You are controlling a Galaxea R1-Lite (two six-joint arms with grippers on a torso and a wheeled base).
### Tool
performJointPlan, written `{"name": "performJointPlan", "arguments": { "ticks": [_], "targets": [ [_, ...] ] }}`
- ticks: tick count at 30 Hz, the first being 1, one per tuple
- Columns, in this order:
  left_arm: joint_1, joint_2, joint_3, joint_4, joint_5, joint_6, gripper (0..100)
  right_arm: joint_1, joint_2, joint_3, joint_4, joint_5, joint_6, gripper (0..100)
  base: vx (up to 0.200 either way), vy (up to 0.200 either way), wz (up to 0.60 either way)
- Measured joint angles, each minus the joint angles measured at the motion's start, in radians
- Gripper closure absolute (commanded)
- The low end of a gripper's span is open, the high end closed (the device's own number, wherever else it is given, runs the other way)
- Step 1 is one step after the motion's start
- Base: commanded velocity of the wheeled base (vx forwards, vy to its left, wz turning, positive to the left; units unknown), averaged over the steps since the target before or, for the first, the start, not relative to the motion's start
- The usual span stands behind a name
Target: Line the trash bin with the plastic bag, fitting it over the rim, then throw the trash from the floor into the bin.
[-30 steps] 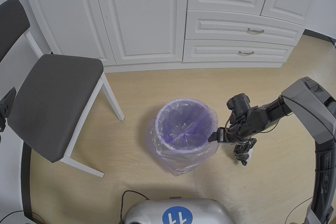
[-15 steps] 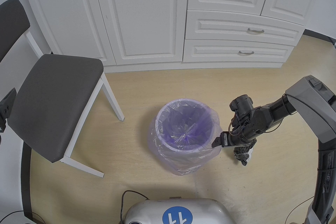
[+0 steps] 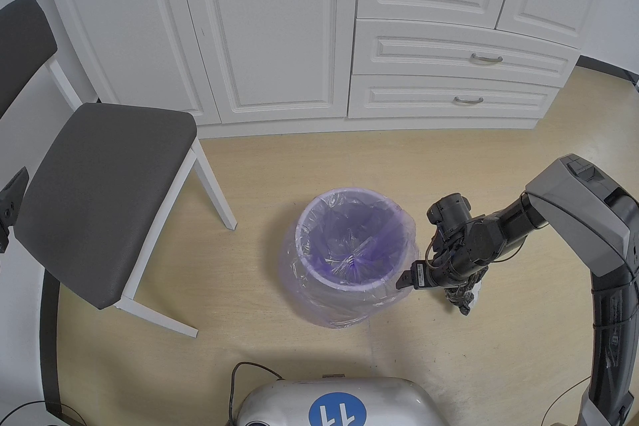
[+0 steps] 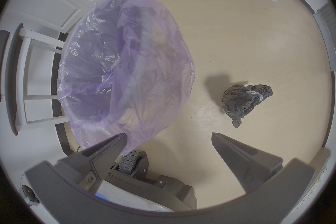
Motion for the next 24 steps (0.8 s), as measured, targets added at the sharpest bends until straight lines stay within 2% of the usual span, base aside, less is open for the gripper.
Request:
{"name": "performJointPlan", "arguments": {
  "ticks": [9,16,24],
  "targets": [
    [0.0,-0.002,-0.001,0.0,0.0,0.0,0,0.0,0.035,0.006,-0.04,-0.002,0.003,0,0.0,0.0,0.0],
    [0.0,-0.002,-0.003,0.0,0.0,0.0,0,0.001,0.064,0.0,-0.065,-0.046,0.01,0,0.0,0.0,0.0],
    [0.0,-0.002,-0.005,0.0,0.0,0.0,0,0.006,0.084,0.0,-0.08,-0.05,0.01,0,0.0,0.0,0.0]
  ]
}}
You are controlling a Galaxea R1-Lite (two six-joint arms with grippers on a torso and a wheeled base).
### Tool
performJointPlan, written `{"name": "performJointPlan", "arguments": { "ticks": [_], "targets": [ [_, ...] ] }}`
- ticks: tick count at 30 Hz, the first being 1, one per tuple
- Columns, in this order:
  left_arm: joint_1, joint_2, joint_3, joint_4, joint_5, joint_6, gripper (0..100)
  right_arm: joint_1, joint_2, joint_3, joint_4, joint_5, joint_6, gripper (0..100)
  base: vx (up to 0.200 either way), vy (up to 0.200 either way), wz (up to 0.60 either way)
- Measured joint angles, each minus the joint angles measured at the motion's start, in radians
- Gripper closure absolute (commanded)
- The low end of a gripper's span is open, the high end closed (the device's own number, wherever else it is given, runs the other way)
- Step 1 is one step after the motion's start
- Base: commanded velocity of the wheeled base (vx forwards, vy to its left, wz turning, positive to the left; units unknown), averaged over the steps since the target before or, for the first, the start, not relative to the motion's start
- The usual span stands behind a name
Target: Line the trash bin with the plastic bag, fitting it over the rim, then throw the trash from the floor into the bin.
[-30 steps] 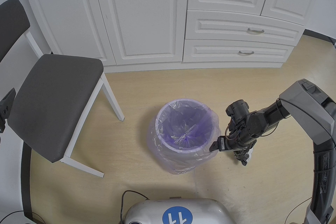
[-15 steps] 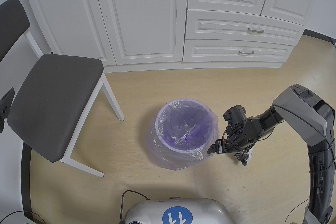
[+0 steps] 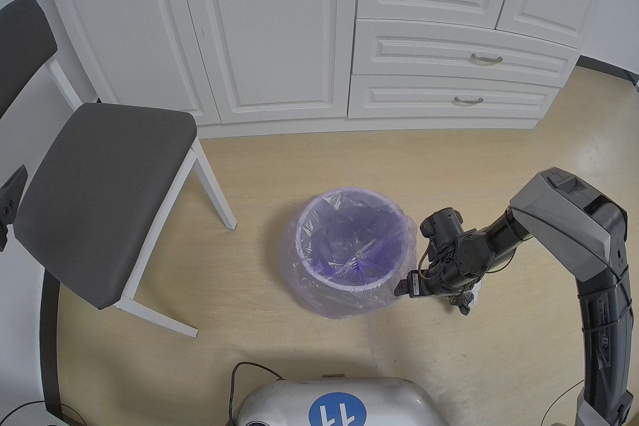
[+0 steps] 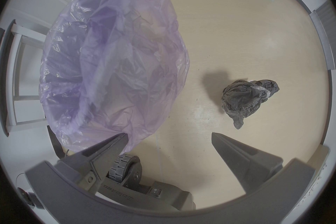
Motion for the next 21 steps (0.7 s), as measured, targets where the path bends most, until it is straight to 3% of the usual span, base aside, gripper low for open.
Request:
{"name": "performJointPlan", "arguments": {
  "ticks": [21],
  "targets": [
    [0.0,-0.003,-0.004,0.0,0.0,0.0,0,0.003,-0.112,0.058,0.015,0.009,-0.017,0,0.0,0.0,0.0]
  ]
}}
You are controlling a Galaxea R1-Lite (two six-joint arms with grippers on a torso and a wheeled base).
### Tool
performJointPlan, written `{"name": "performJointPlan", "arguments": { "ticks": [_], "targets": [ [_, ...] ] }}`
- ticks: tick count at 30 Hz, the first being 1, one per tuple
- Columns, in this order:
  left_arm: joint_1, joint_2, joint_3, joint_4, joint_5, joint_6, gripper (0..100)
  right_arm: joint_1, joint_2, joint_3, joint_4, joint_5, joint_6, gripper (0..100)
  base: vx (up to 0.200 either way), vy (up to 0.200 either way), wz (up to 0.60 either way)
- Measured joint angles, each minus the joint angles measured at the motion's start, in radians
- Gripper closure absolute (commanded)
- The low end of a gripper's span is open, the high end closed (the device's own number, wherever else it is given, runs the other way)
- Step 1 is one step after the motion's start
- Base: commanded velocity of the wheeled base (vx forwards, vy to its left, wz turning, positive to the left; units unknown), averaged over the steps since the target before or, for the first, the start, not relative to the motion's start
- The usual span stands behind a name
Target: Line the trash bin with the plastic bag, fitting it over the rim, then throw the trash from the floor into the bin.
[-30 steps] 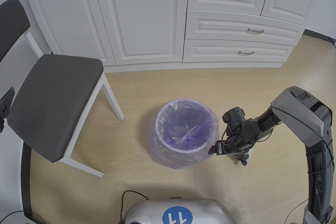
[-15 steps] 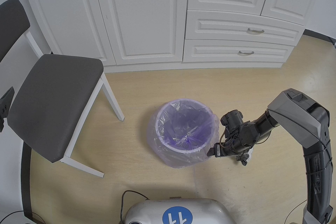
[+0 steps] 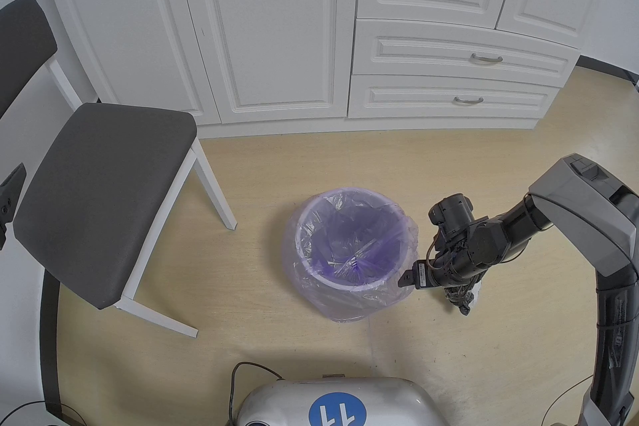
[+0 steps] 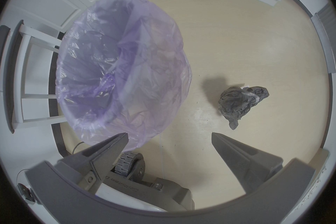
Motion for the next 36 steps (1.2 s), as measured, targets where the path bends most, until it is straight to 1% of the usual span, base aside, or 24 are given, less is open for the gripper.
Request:
{"name": "performJointPlan", "arguments": {
  "ticks": [10,15,19,22,36],
  "targets": [
    [0.0,-0.002,-0.001,0.0,0.0,0.0,0,-0.001,-0.063,0.023,0.0,0.004,-0.002,0,0.0,0.0,0.0],
    [0.0,-0.002,-0.001,0.0,0.0,0.0,0,-0.016,-0.074,0.023,-0.001,0.005,-0.003,0,0.0,0.0,0.0],
    [0.0,-0.002,-0.002,0.0,0.0,0.0,0,-0.03,-0.09,0.023,0.0,0.031,-0.004,0,0.0,0.0,0.0],
    [0.0,-0.002,-0.002,0.0,0.0,0.0,0,-0.036,-0.101,0.027,0.0,0.036,-0.004,0,0.0,0.0,0.0],
    [0.0,-0.003,-0.002,0.0,0.0,0.0,0,-0.044,-0.117,0.023,-0.012,0.037,0.007,0,0.0,0.0,0.0]
  ]
}}
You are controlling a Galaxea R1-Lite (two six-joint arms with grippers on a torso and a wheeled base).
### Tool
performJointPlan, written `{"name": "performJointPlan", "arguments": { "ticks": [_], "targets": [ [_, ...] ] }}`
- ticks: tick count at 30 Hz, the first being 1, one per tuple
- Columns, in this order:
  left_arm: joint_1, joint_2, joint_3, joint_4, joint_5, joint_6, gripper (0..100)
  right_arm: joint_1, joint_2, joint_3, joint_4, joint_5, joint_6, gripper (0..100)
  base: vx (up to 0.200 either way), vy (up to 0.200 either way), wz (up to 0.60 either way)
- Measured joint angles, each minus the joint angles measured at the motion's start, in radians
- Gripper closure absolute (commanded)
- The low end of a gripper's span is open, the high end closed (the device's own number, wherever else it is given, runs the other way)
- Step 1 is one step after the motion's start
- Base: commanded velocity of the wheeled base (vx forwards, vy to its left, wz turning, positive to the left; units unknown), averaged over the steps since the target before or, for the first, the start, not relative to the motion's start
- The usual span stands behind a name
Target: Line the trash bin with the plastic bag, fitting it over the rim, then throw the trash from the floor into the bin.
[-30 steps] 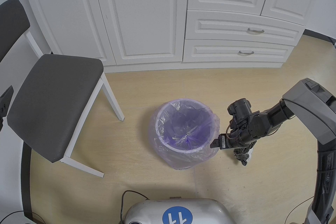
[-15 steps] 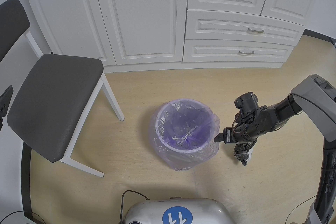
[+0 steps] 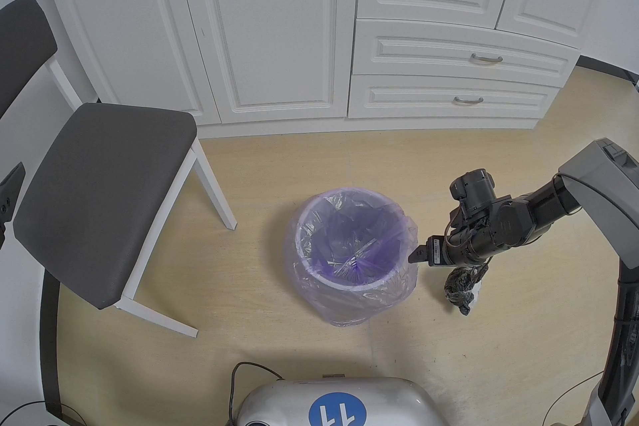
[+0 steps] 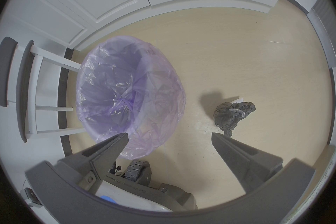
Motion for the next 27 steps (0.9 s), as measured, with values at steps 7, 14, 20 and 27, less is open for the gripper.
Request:
{"name": "performJointPlan", "arguments": {
  "ticks": [7,14,20,27],
  "targets": [
    [0.0,0.0,0.0,0.0,0.0,0.0,0,-0.011,-0.001,-0.008,-0.001,-0.001,-0.006,0,0.0,0.0,0.0],
    [0.0,0.002,0.0,0.0,0.0,0.0,0,-0.043,0.028,-0.028,0.005,-0.001,-0.01,0,0.0,0.0,0.0],
    [0.0,0.003,0.003,0.0,0.0,0.0,0,-0.06,0.109,-0.086,0.0,-0.001,0.003,0,0.0,0.0,0.0],
    [0.0,0.007,0.007,0.0,0.0,0.0,0,-0.057,0.248,-0.24,-0.003,-0.009,0.086,0,0.0,0.0,0.0]
  ]
}}
